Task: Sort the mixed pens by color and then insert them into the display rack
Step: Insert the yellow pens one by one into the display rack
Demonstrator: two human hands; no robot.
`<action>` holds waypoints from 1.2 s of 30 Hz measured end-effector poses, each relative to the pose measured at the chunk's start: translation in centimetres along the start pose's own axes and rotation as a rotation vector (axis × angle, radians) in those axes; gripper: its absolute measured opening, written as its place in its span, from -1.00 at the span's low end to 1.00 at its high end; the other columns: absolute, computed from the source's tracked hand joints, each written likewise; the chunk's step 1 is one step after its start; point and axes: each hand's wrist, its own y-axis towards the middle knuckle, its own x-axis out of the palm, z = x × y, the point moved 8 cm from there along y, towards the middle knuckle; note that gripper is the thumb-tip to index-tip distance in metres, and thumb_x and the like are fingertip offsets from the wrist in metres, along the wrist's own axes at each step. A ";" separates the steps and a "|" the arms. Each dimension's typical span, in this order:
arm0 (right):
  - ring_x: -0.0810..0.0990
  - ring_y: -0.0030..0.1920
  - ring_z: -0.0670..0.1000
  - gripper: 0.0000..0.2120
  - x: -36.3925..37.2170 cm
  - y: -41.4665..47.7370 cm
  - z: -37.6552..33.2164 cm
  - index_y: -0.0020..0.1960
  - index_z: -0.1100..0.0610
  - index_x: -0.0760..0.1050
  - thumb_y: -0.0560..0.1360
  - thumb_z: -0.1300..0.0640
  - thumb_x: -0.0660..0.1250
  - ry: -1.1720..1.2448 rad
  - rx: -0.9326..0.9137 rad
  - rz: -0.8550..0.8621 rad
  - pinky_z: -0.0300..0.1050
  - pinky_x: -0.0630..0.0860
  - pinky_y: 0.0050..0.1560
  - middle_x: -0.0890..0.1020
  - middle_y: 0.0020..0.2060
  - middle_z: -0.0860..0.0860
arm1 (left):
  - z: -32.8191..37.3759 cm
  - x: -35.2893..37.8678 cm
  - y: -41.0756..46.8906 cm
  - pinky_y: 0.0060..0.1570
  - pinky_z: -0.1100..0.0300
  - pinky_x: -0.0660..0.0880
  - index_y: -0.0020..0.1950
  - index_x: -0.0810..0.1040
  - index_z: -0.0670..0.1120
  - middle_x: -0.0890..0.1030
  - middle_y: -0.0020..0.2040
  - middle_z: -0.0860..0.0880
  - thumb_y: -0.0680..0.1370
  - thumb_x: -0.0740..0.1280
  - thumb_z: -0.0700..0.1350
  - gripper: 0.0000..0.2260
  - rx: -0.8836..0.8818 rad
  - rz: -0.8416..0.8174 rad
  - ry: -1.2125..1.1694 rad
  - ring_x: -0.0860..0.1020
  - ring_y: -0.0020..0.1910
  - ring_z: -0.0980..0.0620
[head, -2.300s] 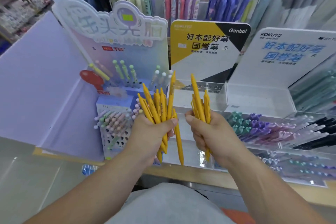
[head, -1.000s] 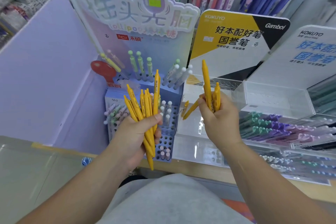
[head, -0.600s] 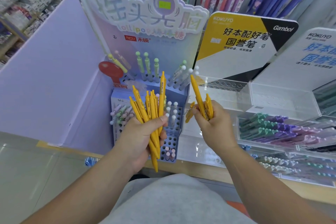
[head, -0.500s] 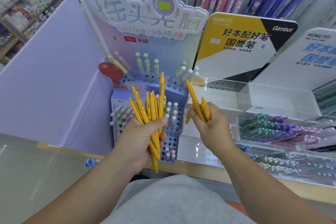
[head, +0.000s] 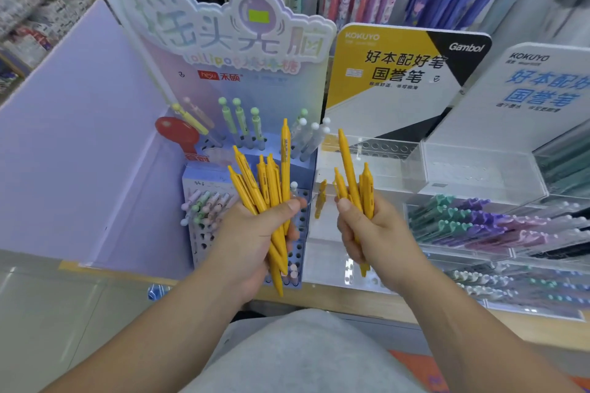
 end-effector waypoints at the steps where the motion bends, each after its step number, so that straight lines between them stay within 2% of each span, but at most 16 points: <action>1: 0.29 -0.53 0.03 -0.74 0.4 -0.6 0.1 -0.09 0.19 0.38 0.62 0.01 0.29 0.077 0.041 -0.070 -0.18 0.27 -0.49 0.41 -0.46 0.05 | 0.2 0.6 0.1 -0.26 0.05 0.44 -0.12 0.74 -0.05 0.61 -0.14 -0.38 0.50 0.44 -0.16 -0.92 0.015 -0.007 0.005 0.50 -0.39 -0.05; 2: 0.27 -0.54 0.02 -0.72 0.9 -1.1 0.2 -0.08 0.21 0.36 0.60 0.00 0.30 0.158 0.077 -0.135 -0.20 0.25 -0.50 0.41 -0.45 0.06 | 0.3 1.1 0.2 -0.29 0.07 0.44 -0.09 0.74 -0.07 0.62 -0.24 -0.30 0.52 0.42 -0.17 -0.91 0.030 -0.017 0.009 0.50 -0.39 -0.04; 5: 0.27 -0.56 0.00 -0.75 1.5 -2.0 0.3 -0.07 0.22 0.37 0.54 0.03 0.31 0.314 0.123 -0.224 -0.24 0.22 -0.51 0.43 -0.43 0.08 | 0.5 3.0 0.3 -0.33 0.10 0.43 -0.15 0.75 -0.04 0.60 -0.35 -0.14 0.54 0.40 -0.21 -0.84 0.053 -0.042 0.019 0.50 -0.39 -0.04; 9: 0.27 -0.56 0.00 -0.80 1.2 -2.5 -0.2 0.00 0.23 0.49 0.61 0.08 0.29 0.297 0.067 -0.243 -0.24 0.19 -0.53 0.43 -0.41 0.10 | 0.1 5.1 -0.1 -0.38 0.16 0.47 -0.22 0.71 -0.08 0.57 -0.40 -0.10 0.53 0.40 -0.28 -0.82 0.064 -0.065 0.046 0.50 -0.42 -0.01; 11: 0.30 -0.57 0.00 -0.80 0.9 -2.7 -0.5 -0.01 0.25 0.51 0.63 0.10 0.26 0.275 0.047 -0.243 -0.24 0.22 -0.55 0.43 -0.41 0.12 | 0.0 5.6 -0.2 -0.39 0.16 0.47 -0.19 0.72 -0.11 0.57 -0.39 -0.12 0.52 0.41 -0.29 -0.85 0.075 -0.069 0.062 0.49 -0.43 -0.01; 16: 0.49 -0.46 0.03 -0.81 -1.2 -2.7 0.0 -0.03 0.25 0.52 0.63 0.11 0.27 0.064 0.082 -0.088 -0.10 0.42 -0.47 0.49 -0.40 0.06 | -0.3 5.7 -0.1 -0.38 0.14 0.45 -0.13 0.69 -0.21 0.58 -0.39 -0.14 0.49 0.45 -0.30 -0.96 0.113 -0.011 0.077 0.51 -0.42 -0.01; 19: 0.59 -0.30 0.03 -0.82 -2.0 -2.5 0.3 -0.06 0.17 0.54 0.63 0.08 0.27 -0.027 0.092 -0.008 -0.04 0.51 -0.32 0.55 -0.32 0.07 | -0.3 5.2 0.2 -0.33 0.10 0.48 -0.25 0.67 -0.10 0.58 -0.40 -0.15 0.48 0.46 -0.28 -0.86 0.134 0.054 0.076 0.52 -0.40 -0.05; 23: 0.55 -0.32 -0.04 -0.81 -3.2 -2.1 0.8 -0.04 0.13 0.57 0.64 0.09 0.24 -0.121 0.105 0.086 -0.10 0.50 -0.32 0.53 -0.34 0.03 | 0.2 4.2 0.3 -0.29 0.07 0.50 -0.29 0.68 -0.06 0.60 -0.38 -0.12 0.48 0.46 -0.29 -0.81 0.146 0.083 0.066 0.54 -0.39 -0.04; 26: 0.44 -0.42 -0.02 -0.84 -3.4 -2.0 0.4 0.00 0.17 0.56 0.64 0.13 0.25 -0.076 0.080 0.109 -0.13 0.42 -0.40 0.44 -0.44 -0.03 | 0.1 3.5 0.2 -0.34 0.12 0.49 -0.19 0.66 -0.14 0.61 -0.40 -0.08 0.47 0.48 -0.28 -0.92 0.142 0.094 0.122 0.54 -0.41 0.00; 29: 0.39 -0.49 -0.17 -0.88 -2.6 -1.9 -1.0 0.00 0.18 0.60 0.60 0.15 0.33 -0.039 0.032 0.070 -0.35 0.32 -0.43 0.43 -0.54 -0.16 | -0.1 3.6 -0.1 -0.37 0.14 0.52 -0.10 0.66 -0.21 0.64 -0.39 -0.06 0.46 0.50 -0.25 -0.93 0.149 0.067 0.243 0.57 -0.42 0.02; 30: 0.42 -0.50 -0.20 -0.90 -2.1 -1.9 -1.5 0.00 0.19 0.61 0.57 0.17 0.36 -0.035 0.020 0.042 -0.41 0.32 -0.43 0.45 -0.54 -0.18 | 0.0 3.7 -0.3 -0.35 0.11 0.56 -0.10 0.66 -0.20 0.66 -0.37 -0.05 0.45 0.51 -0.24 -0.93 0.158 0.063 0.284 0.60 -0.40 0.01; 32: 0.41 -0.51 -0.20 -0.91 -1.2 -1.8 -2.2 -0.03 0.19 0.63 0.52 0.17 0.43 -0.014 0.014 -0.005 -0.40 0.32 -0.45 0.46 -0.52 -0.14 | 0.1 4.0 -0.5 -0.24 0.02 0.66 -0.10 0.68 -0.12 0.70 -0.31 -0.04 0.42 0.53 -0.22 -0.91 0.171 0.059 0.367 0.67 -0.32 -0.01; 34: 0.40 -0.52 -0.19 -0.91 -1.0 -1.6 -2.5 -0.09 0.17 0.62 0.47 0.17 0.48 -0.012 0.019 -0.006 -0.37 0.32 -0.46 0.48 -0.51 -0.09 | 0.2 4.2 -0.5 -0.12 -0.03 0.67 -0.08 0.68 -0.09 0.72 -0.25 -0.05 0.41 0.54 -0.23 -0.87 0.174 0.038 0.417 0.71 -0.23 -0.03; 36: 0.43 -0.54 -0.20 -0.92 -0.9 -1.5 -2.6 -0.12 0.20 0.60 0.47 0.21 0.48 -0.015 0.019 -0.009 -0.41 0.33 -0.48 0.50 -0.54 -0.12 | 0.1 4.2 -0.4 -0.06 -0.04 0.66 -0.05 0.67 -0.09 0.73 -0.20 -0.04 0.39 0.56 -0.23 -0.82 0.161 0.012 0.422 0.71 -0.18 -0.03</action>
